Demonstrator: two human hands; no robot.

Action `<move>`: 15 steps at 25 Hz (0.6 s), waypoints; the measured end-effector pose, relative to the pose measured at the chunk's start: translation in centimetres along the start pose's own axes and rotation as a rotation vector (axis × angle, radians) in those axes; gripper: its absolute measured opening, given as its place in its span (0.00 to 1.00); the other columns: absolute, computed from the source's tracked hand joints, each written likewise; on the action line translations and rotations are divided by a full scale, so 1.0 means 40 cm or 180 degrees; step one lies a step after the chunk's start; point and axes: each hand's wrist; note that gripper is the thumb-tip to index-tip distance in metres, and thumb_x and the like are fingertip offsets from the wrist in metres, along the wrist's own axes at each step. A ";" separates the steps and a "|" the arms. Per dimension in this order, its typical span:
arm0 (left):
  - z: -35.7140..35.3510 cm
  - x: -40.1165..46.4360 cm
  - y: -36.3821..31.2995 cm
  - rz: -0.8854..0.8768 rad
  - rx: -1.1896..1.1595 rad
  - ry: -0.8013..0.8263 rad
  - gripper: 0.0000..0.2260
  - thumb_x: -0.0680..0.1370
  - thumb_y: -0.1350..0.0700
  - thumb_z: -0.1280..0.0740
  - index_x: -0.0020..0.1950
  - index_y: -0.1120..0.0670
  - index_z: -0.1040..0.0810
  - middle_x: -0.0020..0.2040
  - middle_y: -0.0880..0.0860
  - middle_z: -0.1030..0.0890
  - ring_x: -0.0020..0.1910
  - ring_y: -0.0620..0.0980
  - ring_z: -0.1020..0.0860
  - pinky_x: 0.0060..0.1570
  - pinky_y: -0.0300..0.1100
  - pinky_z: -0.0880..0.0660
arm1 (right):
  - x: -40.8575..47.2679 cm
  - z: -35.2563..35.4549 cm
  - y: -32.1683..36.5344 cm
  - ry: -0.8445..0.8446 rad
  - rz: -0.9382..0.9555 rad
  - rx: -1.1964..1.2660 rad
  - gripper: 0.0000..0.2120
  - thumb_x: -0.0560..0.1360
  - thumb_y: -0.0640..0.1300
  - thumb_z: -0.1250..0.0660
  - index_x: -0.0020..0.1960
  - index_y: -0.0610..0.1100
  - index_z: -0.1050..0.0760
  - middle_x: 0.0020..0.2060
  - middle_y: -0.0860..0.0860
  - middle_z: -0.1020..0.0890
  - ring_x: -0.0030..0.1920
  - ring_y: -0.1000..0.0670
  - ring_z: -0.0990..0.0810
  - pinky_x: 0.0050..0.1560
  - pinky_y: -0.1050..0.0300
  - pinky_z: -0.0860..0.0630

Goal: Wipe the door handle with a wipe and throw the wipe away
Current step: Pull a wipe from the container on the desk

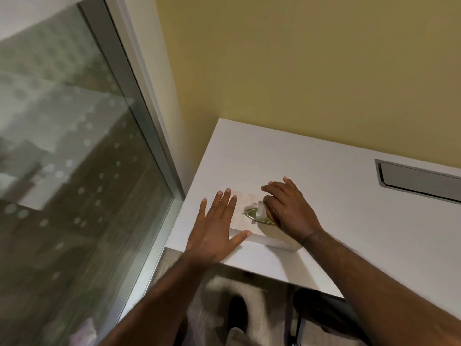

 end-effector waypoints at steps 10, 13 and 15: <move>0.108 -0.360 0.025 0.0338 -0.0152 -0.0227 0.30 0.81 0.35 0.53 0.81 0.44 0.47 0.81 0.48 0.61 0.79 0.49 0.63 0.77 0.56 0.61 | -0.014 0.185 0.436 -0.0312 0.0122 0.0461 0.11 0.70 0.40 0.25 0.50 0.41 0.21 0.58 0.43 0.18 0.59 0.41 0.21 0.64 0.41 0.27; 0.111 -0.484 0.042 0.0554 -0.0602 -0.0535 0.22 0.84 0.43 0.48 0.78 0.45 0.37 0.81 0.46 0.56 0.80 0.48 0.59 0.77 0.54 0.59 | -0.030 0.222 0.533 -0.0249 0.0275 0.0554 0.13 0.70 0.43 0.25 0.52 0.42 0.21 0.59 0.43 0.19 0.60 0.42 0.23 0.64 0.44 0.29; 0.107 -0.559 0.059 0.0750 -0.1103 -0.0876 0.18 0.85 0.48 0.44 0.74 0.45 0.30 0.82 0.47 0.52 0.80 0.47 0.57 0.77 0.53 0.59 | -0.052 0.243 0.589 -0.0177 0.0520 0.0645 0.15 0.70 0.44 0.25 0.55 0.44 0.22 0.60 0.43 0.20 0.60 0.42 0.24 0.62 0.46 0.28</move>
Point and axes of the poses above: each hand's wrist, its own x-axis towards the middle knuckle, its own z-axis out of the back of the hand, y = z × x
